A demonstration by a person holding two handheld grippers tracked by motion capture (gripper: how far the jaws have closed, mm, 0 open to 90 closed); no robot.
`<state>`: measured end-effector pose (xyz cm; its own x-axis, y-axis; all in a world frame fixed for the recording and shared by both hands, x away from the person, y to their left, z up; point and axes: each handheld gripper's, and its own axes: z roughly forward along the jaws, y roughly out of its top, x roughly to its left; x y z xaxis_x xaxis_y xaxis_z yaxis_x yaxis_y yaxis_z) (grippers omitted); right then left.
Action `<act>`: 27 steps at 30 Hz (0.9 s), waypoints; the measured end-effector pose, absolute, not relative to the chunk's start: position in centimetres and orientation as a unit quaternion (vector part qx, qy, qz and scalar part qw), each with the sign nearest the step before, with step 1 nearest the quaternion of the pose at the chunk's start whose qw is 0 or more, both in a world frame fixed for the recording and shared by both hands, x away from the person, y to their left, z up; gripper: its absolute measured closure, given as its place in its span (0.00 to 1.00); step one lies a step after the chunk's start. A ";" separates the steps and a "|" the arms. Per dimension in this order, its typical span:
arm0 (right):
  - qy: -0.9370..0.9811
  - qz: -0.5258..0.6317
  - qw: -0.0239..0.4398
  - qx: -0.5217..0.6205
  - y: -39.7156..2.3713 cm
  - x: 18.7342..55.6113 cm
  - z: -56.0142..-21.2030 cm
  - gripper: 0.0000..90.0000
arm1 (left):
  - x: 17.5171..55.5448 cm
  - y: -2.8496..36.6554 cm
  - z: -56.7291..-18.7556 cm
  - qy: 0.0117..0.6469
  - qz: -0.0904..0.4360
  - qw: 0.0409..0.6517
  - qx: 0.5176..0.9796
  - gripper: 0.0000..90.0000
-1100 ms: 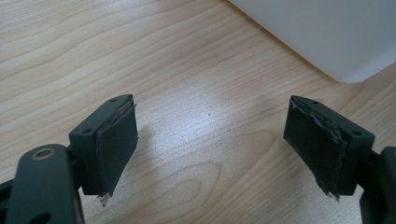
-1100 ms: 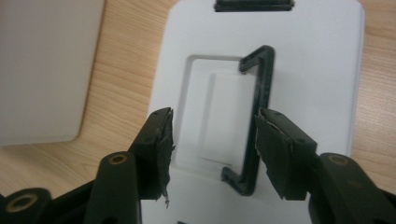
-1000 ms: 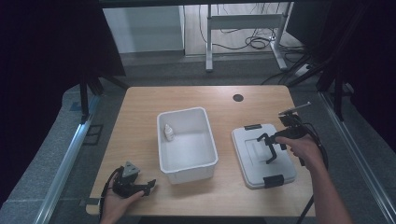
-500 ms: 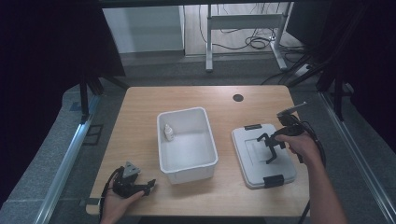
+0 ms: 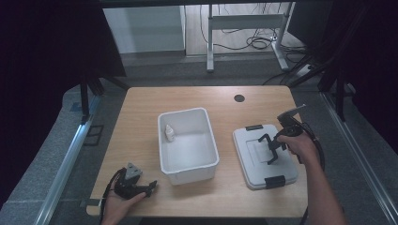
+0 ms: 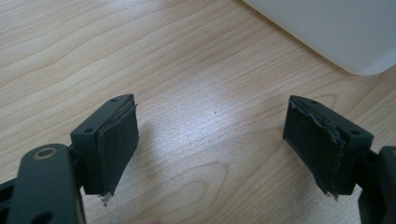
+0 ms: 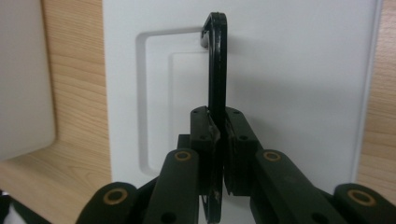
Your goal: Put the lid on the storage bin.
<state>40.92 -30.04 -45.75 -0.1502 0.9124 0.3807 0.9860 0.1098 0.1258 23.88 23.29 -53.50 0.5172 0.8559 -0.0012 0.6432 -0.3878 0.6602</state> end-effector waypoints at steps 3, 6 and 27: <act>-0.736 -0.177 0.104 -0.645 -30.0 40.9 -45.7 0.94 | 23.9 23.3 -53.5 0.460 0.174 0.307 0.815 0.20; -0.737 -0.177 0.099 -0.645 -29.9 40.8 -45.6 0.95 | 23.9 23.3 -53.5 0.460 0.174 0.308 0.815 0.20; -0.735 -0.221 0.064 -0.637 -28.7 39.5 -41.2 0.95 | 23.9 23.3 -53.5 0.458 0.175 0.308 0.815 0.20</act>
